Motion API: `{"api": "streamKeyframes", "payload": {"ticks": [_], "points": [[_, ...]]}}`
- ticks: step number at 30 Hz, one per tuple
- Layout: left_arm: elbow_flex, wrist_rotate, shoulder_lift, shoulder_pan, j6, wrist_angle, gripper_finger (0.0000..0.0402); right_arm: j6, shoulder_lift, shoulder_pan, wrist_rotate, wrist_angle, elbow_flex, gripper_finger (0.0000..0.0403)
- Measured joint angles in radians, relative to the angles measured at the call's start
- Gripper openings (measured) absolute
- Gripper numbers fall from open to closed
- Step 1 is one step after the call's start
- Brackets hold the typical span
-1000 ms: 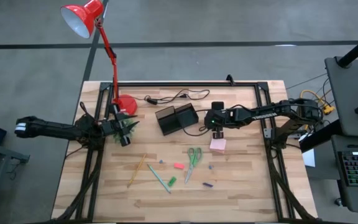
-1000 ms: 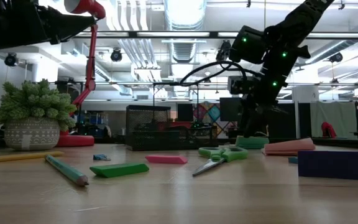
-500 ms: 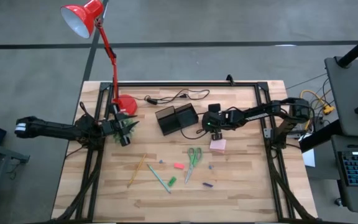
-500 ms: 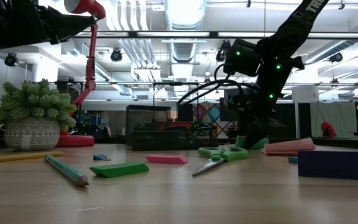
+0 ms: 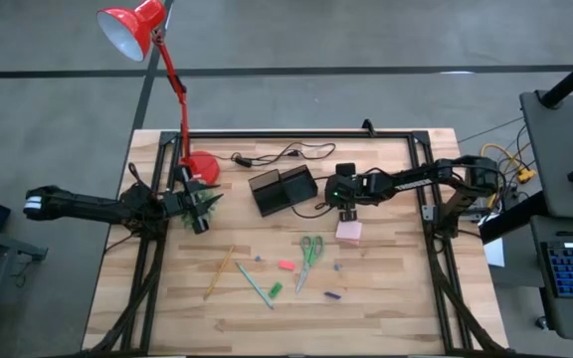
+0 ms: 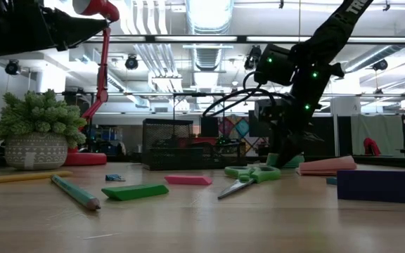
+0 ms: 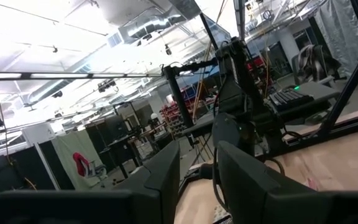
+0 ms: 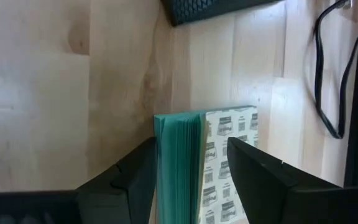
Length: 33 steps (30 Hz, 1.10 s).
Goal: Pick and place office supplies into organizer
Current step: Put the blue sticky note into the black desk organizer
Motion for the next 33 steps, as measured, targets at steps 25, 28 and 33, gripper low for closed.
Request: {"api": "streamKeyframes", "payload": {"ticks": [25,28,33], "points": [[0.0,0.0,0.0,0.0,0.0,0.0,0.0096,0.077,-0.021,-0.004,0.013,-0.031,0.001,0.0185],[0.0,0.0,0.0,0.0,0.0,0.0,0.0096,0.126,-0.063,-0.004,0.044,-0.072,0.002,0.0183],[0.0,0.0,0.0,0.0,0.0,0.0,0.0096,0.122,-0.103,-0.003,0.044,-0.076,0.004,0.0177]]}}
